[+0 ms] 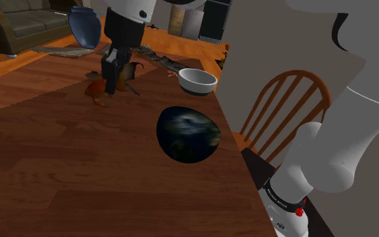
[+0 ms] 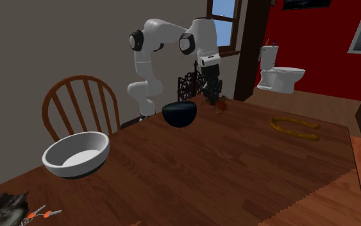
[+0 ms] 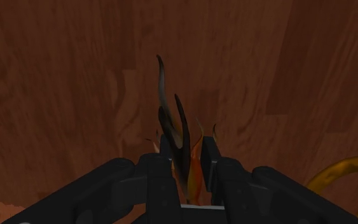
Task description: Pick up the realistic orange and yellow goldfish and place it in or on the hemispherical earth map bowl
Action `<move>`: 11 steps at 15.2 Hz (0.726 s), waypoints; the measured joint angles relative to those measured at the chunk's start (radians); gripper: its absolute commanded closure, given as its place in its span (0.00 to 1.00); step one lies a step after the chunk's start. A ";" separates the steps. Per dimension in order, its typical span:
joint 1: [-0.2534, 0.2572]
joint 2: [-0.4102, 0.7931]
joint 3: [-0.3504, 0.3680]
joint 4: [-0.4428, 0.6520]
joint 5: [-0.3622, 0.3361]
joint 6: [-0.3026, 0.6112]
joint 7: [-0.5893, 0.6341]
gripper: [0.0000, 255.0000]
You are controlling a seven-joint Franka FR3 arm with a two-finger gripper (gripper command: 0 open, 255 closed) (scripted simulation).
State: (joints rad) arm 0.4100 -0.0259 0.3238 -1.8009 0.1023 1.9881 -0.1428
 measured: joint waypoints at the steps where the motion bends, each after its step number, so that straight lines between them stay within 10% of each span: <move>1: -0.001 -0.002 -0.001 0.009 0.001 -0.011 -0.001 1.00; 11: -0.001 0.011 -0.001 0.154 -0.009 -0.144 0.014 1.00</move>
State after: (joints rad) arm 0.4092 -0.0147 0.3233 -1.6464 0.0937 1.8446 -0.1286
